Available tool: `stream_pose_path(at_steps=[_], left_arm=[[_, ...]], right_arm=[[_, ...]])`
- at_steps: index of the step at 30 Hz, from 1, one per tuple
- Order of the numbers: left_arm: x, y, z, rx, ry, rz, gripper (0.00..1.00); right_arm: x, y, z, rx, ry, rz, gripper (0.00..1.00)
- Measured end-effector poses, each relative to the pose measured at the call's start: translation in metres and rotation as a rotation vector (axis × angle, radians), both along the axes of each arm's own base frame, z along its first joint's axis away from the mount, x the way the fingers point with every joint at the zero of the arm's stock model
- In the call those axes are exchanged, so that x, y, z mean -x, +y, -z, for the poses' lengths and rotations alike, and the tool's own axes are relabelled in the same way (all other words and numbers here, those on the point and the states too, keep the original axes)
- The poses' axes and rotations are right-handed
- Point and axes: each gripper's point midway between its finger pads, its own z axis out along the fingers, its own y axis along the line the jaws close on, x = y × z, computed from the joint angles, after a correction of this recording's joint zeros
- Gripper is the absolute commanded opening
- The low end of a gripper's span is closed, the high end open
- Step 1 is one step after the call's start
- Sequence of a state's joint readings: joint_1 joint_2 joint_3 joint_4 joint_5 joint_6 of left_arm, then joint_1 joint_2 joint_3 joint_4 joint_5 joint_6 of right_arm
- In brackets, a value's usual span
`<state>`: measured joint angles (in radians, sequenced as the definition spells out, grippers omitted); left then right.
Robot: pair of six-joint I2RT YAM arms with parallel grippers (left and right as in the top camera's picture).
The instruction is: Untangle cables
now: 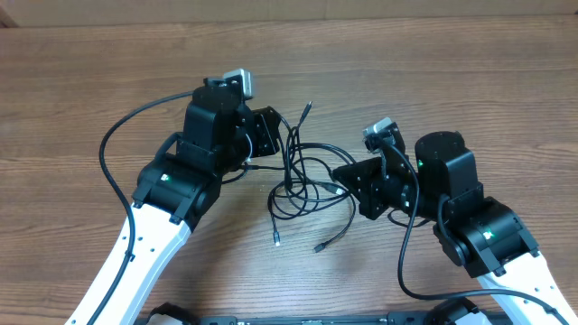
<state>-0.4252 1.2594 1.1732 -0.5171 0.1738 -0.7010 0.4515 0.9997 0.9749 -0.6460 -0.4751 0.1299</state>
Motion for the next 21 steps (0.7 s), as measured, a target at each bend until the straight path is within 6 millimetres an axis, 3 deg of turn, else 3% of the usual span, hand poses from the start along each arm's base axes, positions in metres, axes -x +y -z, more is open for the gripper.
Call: stream_pose_path(at_steps=[3, 4, 5, 6, 10, 21], left_arm=[[0.002, 0.006, 0.008, 0.049, 0.083, -0.089, 0.04], [0.003, 0.008, 0.01, 0.066, 0.11, -0.122, 0.04], [0.004, 0.011, 0.013, 0.086, 0.138, -0.16, 0.04], [0.004, 0.012, 0.014, 0.097, 0.155, -0.184, 0.04], [0.006, 0.022, 0.022, 0.125, 0.22, -0.289, 0.04], [0.011, 0.034, 0.033, 0.233, 0.343, -0.486, 0.04]], right_arm=[[0.003, 0.005, -0.005, -0.027, -0.004, -0.032, 0.09], [0.004, 0.007, -0.007, -0.036, -0.008, -0.044, 0.19], [0.005, 0.008, -0.007, -0.041, -0.008, -0.051, 0.4], [0.006, 0.008, -0.008, -0.045, -0.005, -0.053, 0.43], [0.008, 0.01, -0.009, -0.051, -0.005, -0.068, 0.5], [0.01, 0.012, -0.011, -0.064, -0.005, -0.085, 0.53]])
